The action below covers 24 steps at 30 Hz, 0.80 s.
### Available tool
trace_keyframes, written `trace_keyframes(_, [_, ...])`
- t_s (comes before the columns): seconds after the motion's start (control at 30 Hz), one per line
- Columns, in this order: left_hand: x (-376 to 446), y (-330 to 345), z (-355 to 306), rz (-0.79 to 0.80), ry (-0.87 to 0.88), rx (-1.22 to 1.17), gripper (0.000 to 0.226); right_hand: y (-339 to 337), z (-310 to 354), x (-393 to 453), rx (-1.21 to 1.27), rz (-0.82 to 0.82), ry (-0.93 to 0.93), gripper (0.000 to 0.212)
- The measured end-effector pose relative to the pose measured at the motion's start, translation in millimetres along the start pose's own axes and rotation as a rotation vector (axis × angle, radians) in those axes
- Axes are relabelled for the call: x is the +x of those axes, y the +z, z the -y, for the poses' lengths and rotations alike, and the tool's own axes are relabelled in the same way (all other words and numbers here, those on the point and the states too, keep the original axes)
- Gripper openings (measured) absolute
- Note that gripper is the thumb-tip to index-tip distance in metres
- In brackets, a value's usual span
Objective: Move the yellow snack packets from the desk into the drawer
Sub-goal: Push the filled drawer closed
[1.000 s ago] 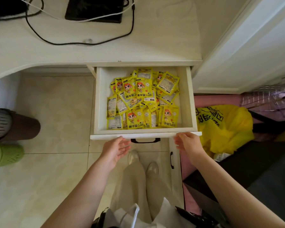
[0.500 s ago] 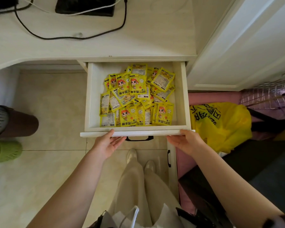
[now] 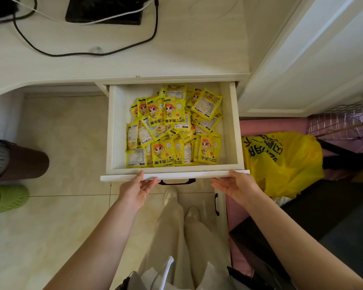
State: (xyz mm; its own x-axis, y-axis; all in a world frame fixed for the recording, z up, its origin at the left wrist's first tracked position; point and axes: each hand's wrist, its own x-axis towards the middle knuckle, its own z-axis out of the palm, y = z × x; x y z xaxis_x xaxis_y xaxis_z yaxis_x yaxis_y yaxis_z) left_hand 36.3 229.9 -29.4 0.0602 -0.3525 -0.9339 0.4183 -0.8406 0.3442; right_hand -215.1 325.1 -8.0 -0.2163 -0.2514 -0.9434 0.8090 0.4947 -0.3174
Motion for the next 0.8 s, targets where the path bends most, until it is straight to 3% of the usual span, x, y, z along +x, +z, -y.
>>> trace_keyframes(0.53, [19,57,-55,0.022,0.025,0.001,0.012,48,57,26,-0.071,-0.014,-0.06,0.018])
trace_keyframes(0.8, [38,86,-83,0.061,0.056,-0.03,0.026,74,88,45,-0.094,-0.012,-0.124,0.02])
